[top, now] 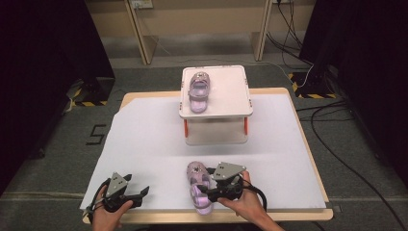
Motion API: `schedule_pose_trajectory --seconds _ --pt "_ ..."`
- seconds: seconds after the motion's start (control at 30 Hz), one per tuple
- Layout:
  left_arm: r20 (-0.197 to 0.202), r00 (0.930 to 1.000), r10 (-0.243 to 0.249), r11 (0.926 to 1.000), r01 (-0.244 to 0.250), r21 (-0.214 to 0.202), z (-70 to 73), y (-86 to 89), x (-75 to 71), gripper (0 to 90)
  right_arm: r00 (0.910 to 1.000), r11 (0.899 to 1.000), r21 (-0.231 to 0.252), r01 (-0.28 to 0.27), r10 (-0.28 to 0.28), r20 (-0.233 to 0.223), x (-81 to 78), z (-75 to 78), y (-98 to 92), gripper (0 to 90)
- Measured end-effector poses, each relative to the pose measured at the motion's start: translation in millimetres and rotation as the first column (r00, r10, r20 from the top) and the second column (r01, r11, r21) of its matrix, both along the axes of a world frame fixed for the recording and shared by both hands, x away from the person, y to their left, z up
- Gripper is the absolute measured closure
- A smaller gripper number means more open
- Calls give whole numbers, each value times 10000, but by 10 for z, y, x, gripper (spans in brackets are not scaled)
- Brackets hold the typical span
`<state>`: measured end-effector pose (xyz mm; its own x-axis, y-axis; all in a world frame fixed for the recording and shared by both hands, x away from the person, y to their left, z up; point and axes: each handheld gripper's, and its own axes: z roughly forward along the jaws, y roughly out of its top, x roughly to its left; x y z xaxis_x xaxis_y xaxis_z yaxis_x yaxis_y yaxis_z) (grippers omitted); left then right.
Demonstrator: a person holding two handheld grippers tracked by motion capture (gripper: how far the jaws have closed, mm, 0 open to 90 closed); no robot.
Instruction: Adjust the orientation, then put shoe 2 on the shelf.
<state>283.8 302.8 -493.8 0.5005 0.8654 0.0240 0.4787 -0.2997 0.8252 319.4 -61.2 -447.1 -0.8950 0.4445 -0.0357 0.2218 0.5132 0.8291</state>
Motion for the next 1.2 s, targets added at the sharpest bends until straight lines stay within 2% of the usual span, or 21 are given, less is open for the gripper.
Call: schedule_pose_trajectory --seconds 0.3,0.37,0.4,0.43,0.53,0.6,0.63,0.73,0.77,0.83,0.97,1.07,1.2 --pt "2 10000 -1 10000 1 -5 1 0 1 172 9999 9989 -463 -6 13 142 -5 -64 124 384" --pt "-8 10000 -34 10000 34 51 -2 -5 -1 172 9995 9969 -786 6 19 317 -13 -80 167 389" --pt "-8 10000 -34 10000 34 51 -2 -5 -1 172 9995 9969 -786 6 19 317 -13 -80 167 389" --pt "-13 10000 -24 10000 24 37 -1 -2 -2 172 9989 9932 -1167 33 22 469 -21 -111 212 407" --pt "-6 10000 11 10000 -11 -23 -7 -3 5 172 9983 9877 -1561 -31 121 567 1 -177 257 441" --pt "-25 10000 -42 10000 42 27 -2 -6 5 172 9981 9887 -1491 -176 261 553 24 -206 259 473" --pt "-18 10000 -27 10000 27 28 -3 -8 6 172 9987 9905 -1364 -196 259 449 39 -206 247 523" --pt "-67 10000 -5 10000 6 21 -6 -4 8 172 9976 9915 -1295 -154 239 643 75 -173 190 676" --pt "-67 10000 -5 10000 6 21 -6 -4 8 172 9976 9915 -1295 -154 239 643 75 -173 190 676" --pt "6 10000 -33 10000 33 28 2 -13 4 172 9967 9922 -1245 -112 212 789 76 -151 157 751" --pt "42 9999 -109 9999 109 26 13 -16 2 172 9943 9923 -1235 -52 183 1051 77 -129 115 801" --pt "33 9998 -176 9998 176 25 2 -21 11 172 9927 9958 -910 -96 204 1187 43 -25 61 817" --pt "94 9997 -226 9997 226 -14 15 -18 -4 172 9872 9976 -696 31 80 1591 -12 111 7 817"
